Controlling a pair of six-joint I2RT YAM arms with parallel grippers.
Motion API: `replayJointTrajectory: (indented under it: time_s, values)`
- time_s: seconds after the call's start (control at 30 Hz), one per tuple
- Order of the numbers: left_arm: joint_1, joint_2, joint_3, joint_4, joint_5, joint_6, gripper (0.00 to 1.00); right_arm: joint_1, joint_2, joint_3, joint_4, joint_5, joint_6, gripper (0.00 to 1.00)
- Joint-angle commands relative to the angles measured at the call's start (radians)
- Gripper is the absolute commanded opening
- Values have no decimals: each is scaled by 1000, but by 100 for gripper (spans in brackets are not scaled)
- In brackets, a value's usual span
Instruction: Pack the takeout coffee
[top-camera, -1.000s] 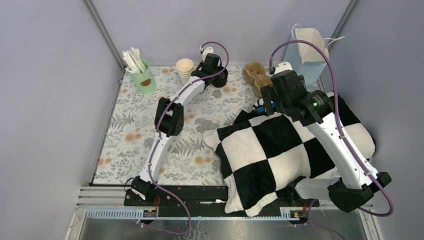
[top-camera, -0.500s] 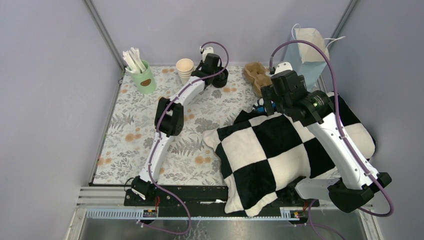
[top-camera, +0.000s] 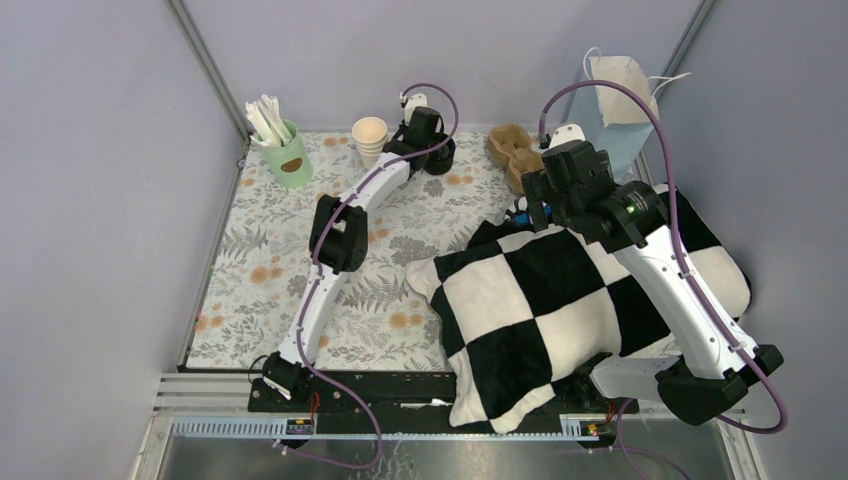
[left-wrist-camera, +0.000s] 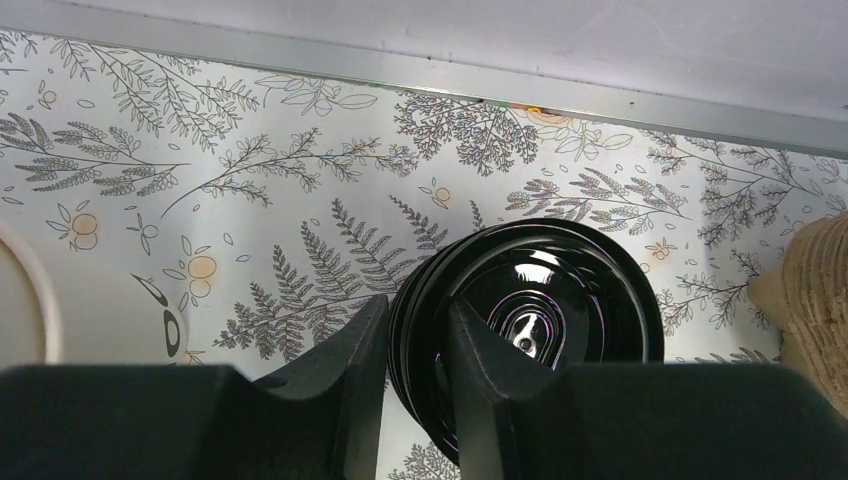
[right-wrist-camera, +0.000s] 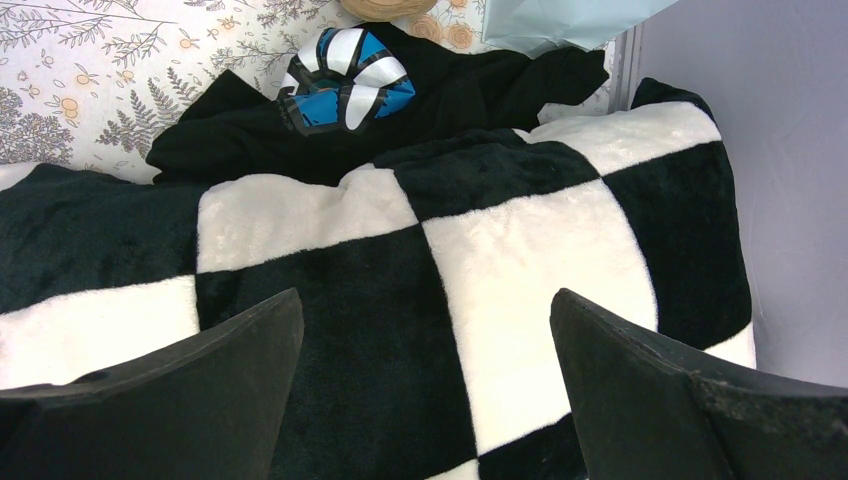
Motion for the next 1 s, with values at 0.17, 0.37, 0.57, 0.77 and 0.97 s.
replayJointTrajectory:
  time_s: [0.17,0.37,0.57,0.77,0.97]
  values:
    - [-9,-71,24,52,-42,40,37,-6,-8,-4,15,0,4,100]
    - [-11,-83,19,52,-52,42,41,-5,-8,-7,15,-6,6,100]
    - [-15,-93,12,59,-54,45,38,-6,-9,-10,15,-8,6,100]
    - [-18,-97,10,62,-68,54,36,-7,-11,-13,16,-8,6,100]
    - [-18,-94,6,61,-67,54,34,-6,-14,-17,18,-9,5,100]
